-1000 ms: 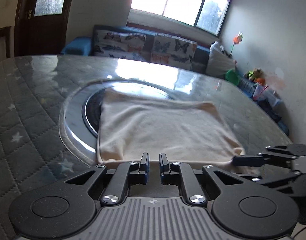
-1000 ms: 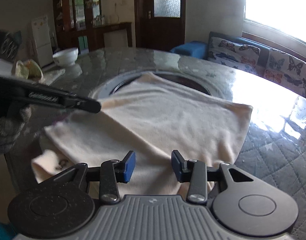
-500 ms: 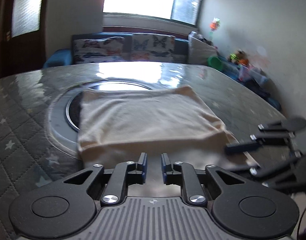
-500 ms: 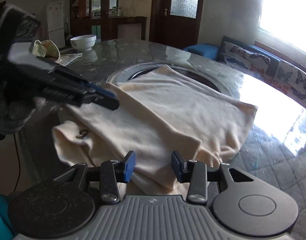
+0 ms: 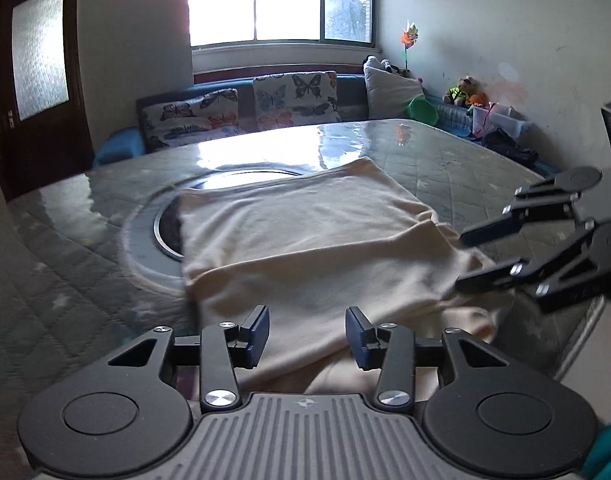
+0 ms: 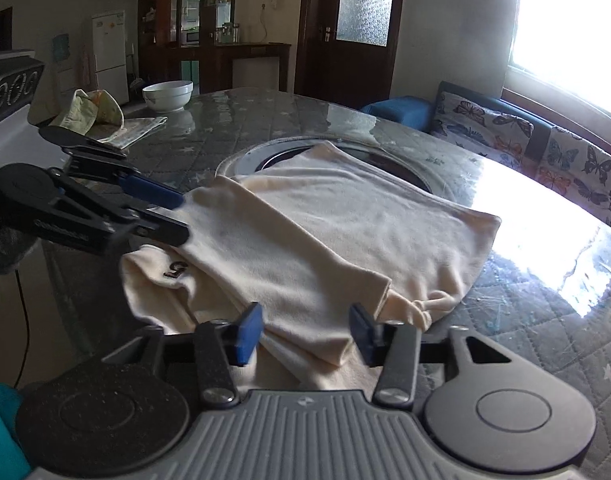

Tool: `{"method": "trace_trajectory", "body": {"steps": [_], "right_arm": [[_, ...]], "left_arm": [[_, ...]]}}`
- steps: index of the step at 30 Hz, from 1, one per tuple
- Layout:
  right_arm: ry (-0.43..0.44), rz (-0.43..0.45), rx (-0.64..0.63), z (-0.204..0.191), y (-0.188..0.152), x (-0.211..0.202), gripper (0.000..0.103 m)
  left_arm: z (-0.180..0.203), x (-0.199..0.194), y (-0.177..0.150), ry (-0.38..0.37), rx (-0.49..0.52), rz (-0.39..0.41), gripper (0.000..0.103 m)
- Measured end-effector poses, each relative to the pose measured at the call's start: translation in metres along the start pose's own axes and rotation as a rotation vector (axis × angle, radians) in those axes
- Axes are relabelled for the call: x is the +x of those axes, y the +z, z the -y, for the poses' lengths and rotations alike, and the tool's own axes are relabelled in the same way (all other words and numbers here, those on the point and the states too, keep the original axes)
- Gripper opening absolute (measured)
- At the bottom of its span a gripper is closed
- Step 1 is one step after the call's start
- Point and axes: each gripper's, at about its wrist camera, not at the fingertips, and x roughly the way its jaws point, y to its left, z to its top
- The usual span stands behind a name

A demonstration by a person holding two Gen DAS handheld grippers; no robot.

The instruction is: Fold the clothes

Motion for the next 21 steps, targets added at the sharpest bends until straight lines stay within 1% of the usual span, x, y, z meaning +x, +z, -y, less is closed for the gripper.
{"method": "trace_trajectory", "body": {"steps": [2,4,6,8,10,12,15,16,17,19,21], "right_arm": [[0.001,0.000,-0.007,0.000,-0.001,-0.006,0.052],[0.001,-0.002,-0.016,0.000,-0.002,-0.012,0.054],[0.000,-0.007,-0.026,-0.001,-0.004,-0.017,0.056],[0.001,-0.015,-0.037,-0.001,-0.006,-0.021,0.059],[-0.001,-0.025,-0.051,-0.002,-0.008,-0.022,0.059],[0.000,-0.035,-0.062,-0.004,-0.010,-0.023,0.059],[-0.002,-0.040,-0.082,-0.008,-0.013,-0.025,0.062],[-0.003,-0.041,-0.089,-0.009,-0.013,-0.025,0.064],[-0.004,-0.041,-0.098,-0.011,-0.015,-0.026,0.069],[-0.007,-0.038,-0.124,-0.016,-0.017,-0.028,0.072],[-0.003,-0.037,-0.150,-0.020,-0.019,-0.028,0.074]], "left_arm": [[-0.001,-0.009,-0.007,0.022,0.038,-0.007,0.046],[0.001,-0.018,-0.016,0.045,0.097,-0.016,0.046],[0.006,-0.025,-0.025,0.039,0.157,-0.021,0.046],[0.013,-0.029,-0.034,0.027,0.217,-0.023,0.046],[0.024,-0.030,-0.041,0.027,0.294,-0.012,0.046],[0.033,-0.027,-0.046,0.030,0.344,0.006,0.046],[0.041,-0.018,-0.048,0.033,0.394,0.030,0.046],[0.043,-0.015,-0.048,0.032,0.408,0.036,0.046],[0.045,-0.012,-0.048,0.031,0.422,0.043,0.046],[0.049,-0.008,-0.050,0.020,0.449,0.060,0.046],[0.051,-0.005,-0.049,0.017,0.458,0.076,0.042]]}}
